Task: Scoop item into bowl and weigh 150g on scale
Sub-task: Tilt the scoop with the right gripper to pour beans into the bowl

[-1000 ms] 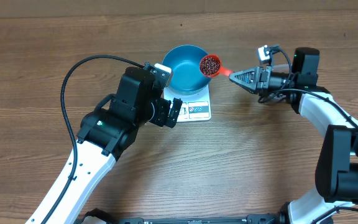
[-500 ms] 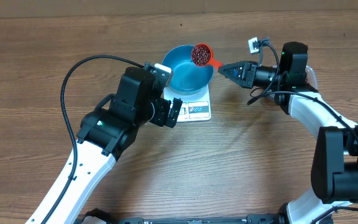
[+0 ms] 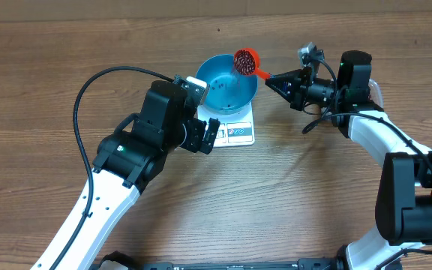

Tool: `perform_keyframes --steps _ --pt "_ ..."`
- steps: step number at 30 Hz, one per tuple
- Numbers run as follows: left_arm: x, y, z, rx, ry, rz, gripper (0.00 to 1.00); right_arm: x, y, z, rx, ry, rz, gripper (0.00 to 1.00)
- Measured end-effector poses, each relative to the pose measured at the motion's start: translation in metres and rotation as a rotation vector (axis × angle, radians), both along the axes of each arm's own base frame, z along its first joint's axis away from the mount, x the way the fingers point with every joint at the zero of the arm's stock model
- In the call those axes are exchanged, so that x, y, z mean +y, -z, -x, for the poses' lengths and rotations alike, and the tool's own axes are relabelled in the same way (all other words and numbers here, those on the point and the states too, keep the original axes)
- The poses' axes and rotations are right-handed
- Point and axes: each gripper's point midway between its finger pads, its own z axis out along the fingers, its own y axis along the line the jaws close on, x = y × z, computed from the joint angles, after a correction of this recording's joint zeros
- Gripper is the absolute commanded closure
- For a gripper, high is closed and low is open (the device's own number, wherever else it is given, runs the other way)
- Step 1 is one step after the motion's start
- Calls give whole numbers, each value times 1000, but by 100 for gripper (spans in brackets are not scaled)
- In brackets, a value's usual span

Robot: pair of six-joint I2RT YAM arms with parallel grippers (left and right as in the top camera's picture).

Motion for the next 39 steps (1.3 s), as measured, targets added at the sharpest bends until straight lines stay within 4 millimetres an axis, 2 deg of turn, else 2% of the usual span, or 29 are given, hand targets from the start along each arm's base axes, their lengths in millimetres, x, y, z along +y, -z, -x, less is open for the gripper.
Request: perform_keyframes --steps 10,20,39 --pt "0 0 0 0 0 0 1 2 1 1 -221 -59 99 96" --pt "0 0 0 0 0 0 1 5 1 2 -532 -142 234 96" --pt "0 0 0 0 0 0 0 5 -9 -3 -720 -161 292 96"
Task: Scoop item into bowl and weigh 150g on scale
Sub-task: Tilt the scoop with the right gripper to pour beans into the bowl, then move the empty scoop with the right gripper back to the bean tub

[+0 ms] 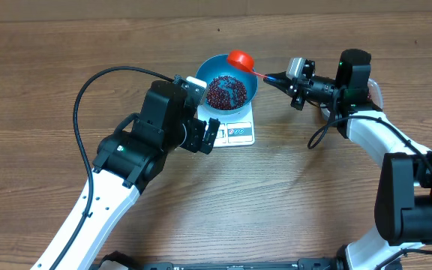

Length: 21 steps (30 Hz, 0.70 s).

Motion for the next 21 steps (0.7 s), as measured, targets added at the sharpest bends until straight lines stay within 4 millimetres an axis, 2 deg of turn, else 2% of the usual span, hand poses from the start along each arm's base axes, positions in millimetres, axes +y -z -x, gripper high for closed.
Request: perform_keyframes --steps 4,11,21 --pt "0 0 0 0 0 0 1 0 0 0 8 1 -3 96" --pt "0 0 0 0 0 0 1 -3 -18 -3 159 26 -138 96" --pt "0 0 0 0 0 0 0 -43 -32 9 582 17 -365 96"
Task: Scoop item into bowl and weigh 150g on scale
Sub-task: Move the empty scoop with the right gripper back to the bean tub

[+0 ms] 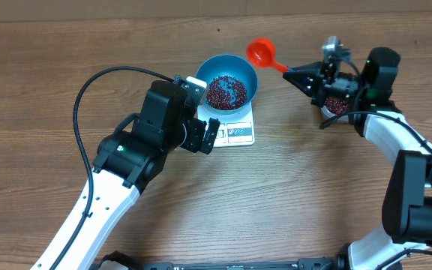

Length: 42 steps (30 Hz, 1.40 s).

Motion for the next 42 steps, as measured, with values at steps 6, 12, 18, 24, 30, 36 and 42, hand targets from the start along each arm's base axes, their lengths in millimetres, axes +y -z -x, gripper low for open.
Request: perform_keyframes --steps 6,12,18,24,30,36,42 --pt "0 0 0 0 0 0 0 -28 -2 0 254 40 -108 96" --pt "0 0 0 0 0 0 0 -48 -6 -3 392 97 -172 96" --pt "0 0 0 0 0 0 0 -48 -41 6 417 157 -189 96" --pt "0 0 0 0 0 0 0 -56 -54 15 518 327 -181 96" --pt "0 0 0 1 0 0 0 -87 -9 25 670 656 -12 96" --pt "0 0 0 1 0 0 1 -128 31 42 677 882 279 96" --pt "0 0 0 1 1 0 0 -163 54 56 643 995 548 96"
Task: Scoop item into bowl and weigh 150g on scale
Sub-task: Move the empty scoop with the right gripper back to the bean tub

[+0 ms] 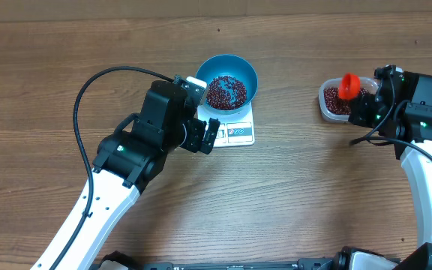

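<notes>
A blue bowl (pixel 232 80) holding dark red beans (pixel 226 91) stands on the white scale (pixel 236 132) at the table's centre back. My left gripper (pixel 208 136) hovers open just left of the scale's display, holding nothing. At the right, a clear container of beans (pixel 334 105) sits on the table. The red scoop (pixel 347 85) is tipped down into it, held by my right gripper (pixel 366 101), whose fingers are shut on the scoop's handle.
The wooden table (pixel 291 195) spreads around the scale. A black cable (pixel 88 90) loops from my left arm over the left side.
My right gripper has carried the scoop from the air right of the bowl to the bean container, where the scoop now dips in. The left arm has not moved.
The scoop, full of beans, was held over the bowl's far rim while the bowl was empty. Then beans lay in the bowl and the scoop was turned over. It then was away to the right, and now sits in the container.
</notes>
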Tool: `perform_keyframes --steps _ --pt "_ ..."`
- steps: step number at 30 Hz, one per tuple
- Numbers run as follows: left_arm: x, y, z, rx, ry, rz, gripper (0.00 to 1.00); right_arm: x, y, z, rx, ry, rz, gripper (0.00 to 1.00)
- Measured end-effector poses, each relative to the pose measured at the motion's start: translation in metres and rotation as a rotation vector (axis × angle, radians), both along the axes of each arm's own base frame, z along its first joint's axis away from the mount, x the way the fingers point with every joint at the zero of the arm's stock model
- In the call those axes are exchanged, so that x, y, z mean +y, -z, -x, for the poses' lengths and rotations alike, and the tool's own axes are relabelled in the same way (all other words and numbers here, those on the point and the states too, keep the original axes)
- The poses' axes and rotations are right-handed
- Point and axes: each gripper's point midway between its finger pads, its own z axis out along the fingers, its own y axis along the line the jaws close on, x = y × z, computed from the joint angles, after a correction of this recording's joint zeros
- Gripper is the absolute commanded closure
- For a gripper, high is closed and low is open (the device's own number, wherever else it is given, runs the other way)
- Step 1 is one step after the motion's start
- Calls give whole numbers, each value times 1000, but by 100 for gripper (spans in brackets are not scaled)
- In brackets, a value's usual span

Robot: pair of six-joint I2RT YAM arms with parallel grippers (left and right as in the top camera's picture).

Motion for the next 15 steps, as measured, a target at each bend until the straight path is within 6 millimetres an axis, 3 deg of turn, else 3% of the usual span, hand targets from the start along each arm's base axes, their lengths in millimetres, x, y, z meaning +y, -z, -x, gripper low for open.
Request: perform_keyframes --steps 7,15 --pt "0 0 0 0 0 0 1 -27 7 8 50 56 160 96" --pt "0 0 0 0 0 0 0 -28 15 7 71 46 169 96"
